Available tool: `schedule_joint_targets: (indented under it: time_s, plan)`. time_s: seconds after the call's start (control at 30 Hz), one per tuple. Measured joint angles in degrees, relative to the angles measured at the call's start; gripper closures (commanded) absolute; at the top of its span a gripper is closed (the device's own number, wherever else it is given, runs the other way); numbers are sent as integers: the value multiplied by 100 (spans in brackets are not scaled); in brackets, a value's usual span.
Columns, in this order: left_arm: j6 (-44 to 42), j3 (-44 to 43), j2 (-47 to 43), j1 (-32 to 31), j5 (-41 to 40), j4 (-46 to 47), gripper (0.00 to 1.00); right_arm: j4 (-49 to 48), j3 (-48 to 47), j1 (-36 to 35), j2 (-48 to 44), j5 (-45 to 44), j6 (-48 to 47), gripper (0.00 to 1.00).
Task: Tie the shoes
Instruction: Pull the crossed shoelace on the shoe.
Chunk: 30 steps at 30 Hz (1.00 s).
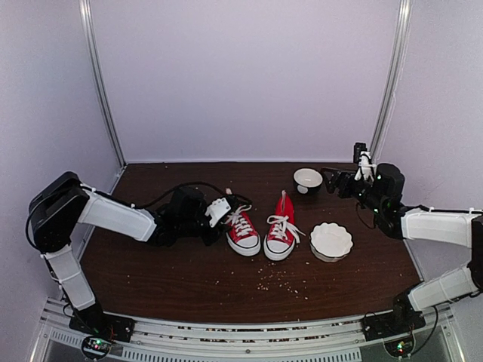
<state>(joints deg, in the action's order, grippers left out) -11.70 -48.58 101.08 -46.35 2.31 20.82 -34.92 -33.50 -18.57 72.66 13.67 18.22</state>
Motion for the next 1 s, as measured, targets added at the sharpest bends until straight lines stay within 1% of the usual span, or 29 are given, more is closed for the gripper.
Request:
schedule_joint_targets:
  time_s: [0.13,0.23,0.27,0.33,0.53,0.9,1.0]
  plan:
    - [-42,-514,247,0,61,-262,61,59,-26,9,57,72,0,8]
    - [-42,-841,437,0,98,-494,64,138,-90,7,140,136,4,8]
    - [-39,-885,474,0,98,-540,67,168,-105,9,151,155,4,9]
    - [-22,-914,527,0,92,-645,69,214,-118,7,155,188,7,9]
    - [111,-914,549,0,42,-1038,64,232,-149,9,166,299,13,8]
    - [343,-887,595,0,-15,-1099,77,323,-214,9,210,463,26,9]
    - [380,-887,640,13,-37,-1104,79,354,-227,9,214,498,28,9]
